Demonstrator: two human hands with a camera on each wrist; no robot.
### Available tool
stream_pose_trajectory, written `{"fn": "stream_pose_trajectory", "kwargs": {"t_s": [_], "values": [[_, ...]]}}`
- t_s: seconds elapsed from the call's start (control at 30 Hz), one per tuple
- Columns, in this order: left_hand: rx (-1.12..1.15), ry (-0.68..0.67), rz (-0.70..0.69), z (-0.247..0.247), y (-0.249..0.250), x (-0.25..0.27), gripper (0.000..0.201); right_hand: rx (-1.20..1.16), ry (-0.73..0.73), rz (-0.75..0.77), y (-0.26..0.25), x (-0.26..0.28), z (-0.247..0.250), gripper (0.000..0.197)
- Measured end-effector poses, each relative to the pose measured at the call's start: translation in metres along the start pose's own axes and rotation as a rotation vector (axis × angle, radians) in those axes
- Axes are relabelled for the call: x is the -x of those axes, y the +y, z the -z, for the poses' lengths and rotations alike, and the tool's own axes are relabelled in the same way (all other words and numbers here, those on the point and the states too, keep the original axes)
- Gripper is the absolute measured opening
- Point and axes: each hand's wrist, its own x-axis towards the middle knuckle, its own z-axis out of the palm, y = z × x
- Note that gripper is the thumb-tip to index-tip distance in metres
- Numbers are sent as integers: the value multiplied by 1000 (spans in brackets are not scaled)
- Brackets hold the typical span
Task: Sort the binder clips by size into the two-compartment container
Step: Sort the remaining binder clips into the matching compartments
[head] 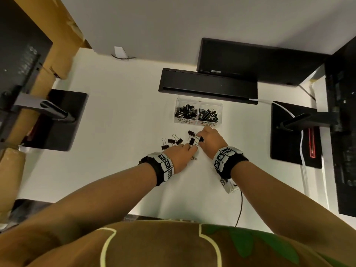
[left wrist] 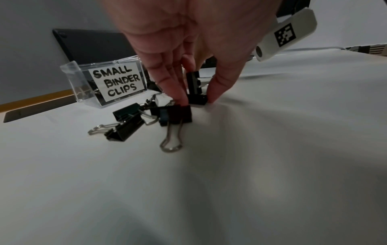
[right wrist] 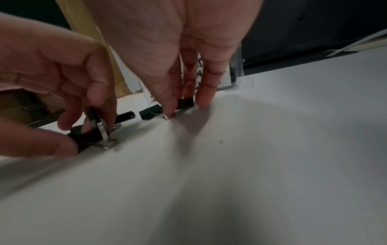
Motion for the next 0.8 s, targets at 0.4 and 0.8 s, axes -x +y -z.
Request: {"fn": "stream_pose_trajectory", "kwargs": {"t_s": [0.4,0.8], "values": [[22,-7,-54,-4,-5,-1,37,-275,253,-112,2,19,37,12],[535,384,172,42,-25,-13,7,-311,257,-118,-5,5,40,25]]}}
